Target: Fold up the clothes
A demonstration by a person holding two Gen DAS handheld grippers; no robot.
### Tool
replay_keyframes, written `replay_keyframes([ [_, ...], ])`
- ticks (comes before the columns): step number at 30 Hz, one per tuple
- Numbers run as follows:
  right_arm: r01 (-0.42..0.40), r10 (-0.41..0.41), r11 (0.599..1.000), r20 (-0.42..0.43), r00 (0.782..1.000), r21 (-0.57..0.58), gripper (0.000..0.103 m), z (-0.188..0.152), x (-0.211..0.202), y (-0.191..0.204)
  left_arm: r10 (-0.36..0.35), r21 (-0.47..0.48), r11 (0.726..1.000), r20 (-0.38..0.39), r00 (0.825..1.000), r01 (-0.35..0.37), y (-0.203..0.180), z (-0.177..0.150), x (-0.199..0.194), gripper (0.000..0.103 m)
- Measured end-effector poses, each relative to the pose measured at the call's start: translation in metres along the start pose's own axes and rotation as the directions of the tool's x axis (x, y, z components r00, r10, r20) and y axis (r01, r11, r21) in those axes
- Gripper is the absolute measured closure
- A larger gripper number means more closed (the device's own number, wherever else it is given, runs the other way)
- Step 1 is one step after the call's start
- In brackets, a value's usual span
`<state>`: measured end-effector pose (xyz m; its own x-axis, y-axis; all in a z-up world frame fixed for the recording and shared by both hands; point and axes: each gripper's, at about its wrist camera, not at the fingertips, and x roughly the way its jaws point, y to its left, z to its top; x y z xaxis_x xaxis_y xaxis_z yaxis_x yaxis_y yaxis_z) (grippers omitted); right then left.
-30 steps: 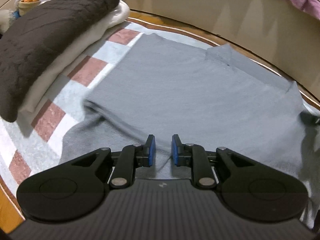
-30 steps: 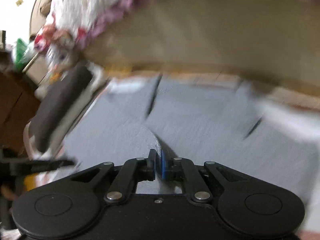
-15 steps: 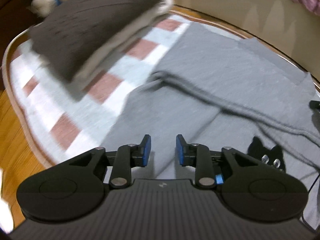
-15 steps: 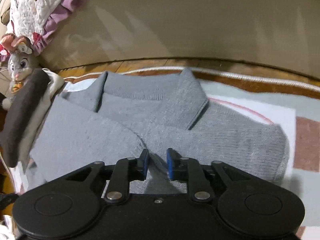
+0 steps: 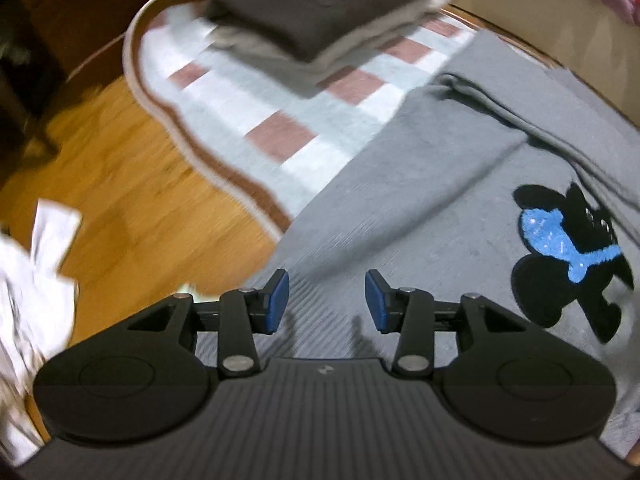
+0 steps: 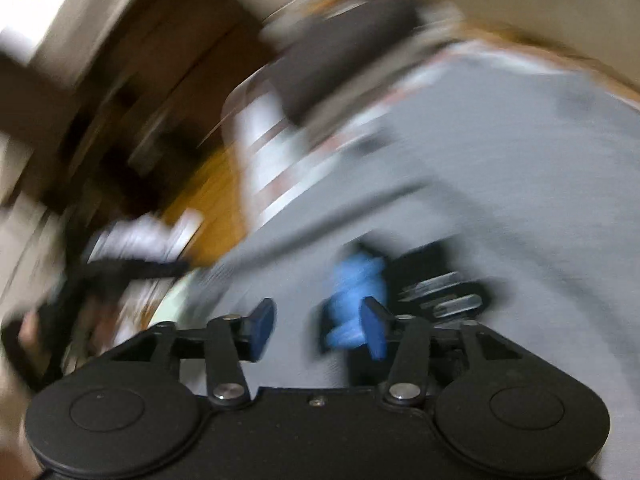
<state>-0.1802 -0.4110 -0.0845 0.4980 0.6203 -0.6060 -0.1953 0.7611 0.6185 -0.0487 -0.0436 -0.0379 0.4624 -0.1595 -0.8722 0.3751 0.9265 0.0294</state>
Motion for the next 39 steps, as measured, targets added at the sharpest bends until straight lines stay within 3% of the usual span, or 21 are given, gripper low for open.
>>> replay_keyframes([
  [3, -0.08, 0.059, 0.99, -0.174, 0.983, -0.116, 0.04, -0.025, 0.041, 0.049, -0.005, -0.099, 0.995, 0.021, 1.0, 0.007, 0.024, -0.014, 0.0, 0.062],
  [6, -0.065, -0.018, 0.966, -0.312, 0.95, -0.252, 0.04, -0.057, 0.069, 0.082, -0.009, -0.181, 0.983, 0.022, 1.0, 0.013, 0.045, -0.025, 0.004, 0.062],
  [9, 0.022, -0.153, 0.941, -0.368, 0.917, -0.337, 0.04, -0.072, 0.093, 0.085, -0.024, -0.252, 0.967, 0.005, 1.0, 0.024, 0.061, -0.034, 0.009, 0.062],
  [11, 0.026, -0.14, 0.961, -0.402, 0.905, -0.275, 0.04, -0.072, 0.103, 0.07, -0.04, -0.291, 0.956, -0.015, 0.999, 0.034, 0.068, -0.039, 0.015, 0.062],
  [12, -0.024, -0.075, 0.972, -0.404, 0.912, -0.235, 0.047, -0.07, 0.101, 0.068, -0.044, -0.304, 0.952, -0.019, 0.999, 0.036, 0.07, -0.041, 0.018, 0.062],
  [13, -0.075, -0.009, 0.978, -0.403, 0.915, -0.194, 0.091, -0.068, 0.099, 0.065, -0.041, -0.31, 0.95, -0.02, 0.999, 0.032, 0.072, -0.042, 0.021, 0.062],
  [14, -0.126, 0.056, 0.98, -0.399, 0.915, -0.153, 0.088, -0.066, 0.098, 0.063, -0.035, -0.313, 0.949, -0.018, 0.999, 0.027, 0.073, -0.043, 0.023, 0.062],
  [15, -0.172, 0.115, 0.979, -0.389, 0.914, -0.113, 0.088, -0.064, 0.096, 0.06, -0.025, -0.313, 0.95, -0.008, 1.0, 0.021, 0.074, -0.043, 0.023, 0.062],
  [17, -0.085, 0.063, 0.994, -0.273, 0.96, -0.069, 0.088, -0.056, 0.069, 0.04, -0.017, -0.314, 0.949, 0.028, 0.999, 0.025, 0.077, -0.041, 0.019, 0.062],
  [19, -0.003, 0.001, 1.0, -0.157, 0.988, -0.015, 0.089, -0.047, 0.043, 0.02, -0.027, -0.317, 0.947, 0.088, 0.996, 0.054, 0.08, -0.037, 0.01, 0.062],
  [22, 0.106, -0.108, 0.991, 0.014, 0.994, 0.083, 0.088, -0.034, 0.003, -0.01, -0.053, -0.29, 0.952, 0.171, 0.984, 0.102, 0.079, -0.027, 0.0, 0.062],
  [25, 0.194, -0.229, 0.961, 0.172, 0.958, 0.198, 0.088, -0.021, -0.037, -0.04, -0.078, -0.246, 0.96, 0.237, 0.968, 0.138, 0.072, -0.019, -0.006, 0.057],
  [27, 0.239, -0.314, 0.93, 0.266, 0.911, 0.279, 0.088, -0.012, -0.064, -0.06, -0.096, -0.2, 0.968, 0.252, 0.963, 0.149, 0.06, -0.017, -0.001, 0.056],
  [29, 0.272, -0.4, 0.891, 0.343, 0.85, 0.364, 0.088, -0.004, -0.089, -0.08, -0.096, -0.171, 0.975, 0.248, 0.964, 0.141, 0.049, -0.017, 0.012, 0.056],
  [33, 0.315, -0.476, 0.797, 0.216, 0.852, 0.515, 0.088, -0.014, -0.076, -0.123, -0.084, -0.181, 0.976, 0.207, 0.975, 0.122, 0.03, -0.011, 0.049, 0.056],
  [39, 0.266, -0.448, 0.773, 0.198, 0.872, 0.576, 0.087, -0.02, -0.074, -0.137, -0.068, -0.089, 0.992, 0.264, 0.962, 0.094, 0.015, 0.016, 0.073, 0.055],
])
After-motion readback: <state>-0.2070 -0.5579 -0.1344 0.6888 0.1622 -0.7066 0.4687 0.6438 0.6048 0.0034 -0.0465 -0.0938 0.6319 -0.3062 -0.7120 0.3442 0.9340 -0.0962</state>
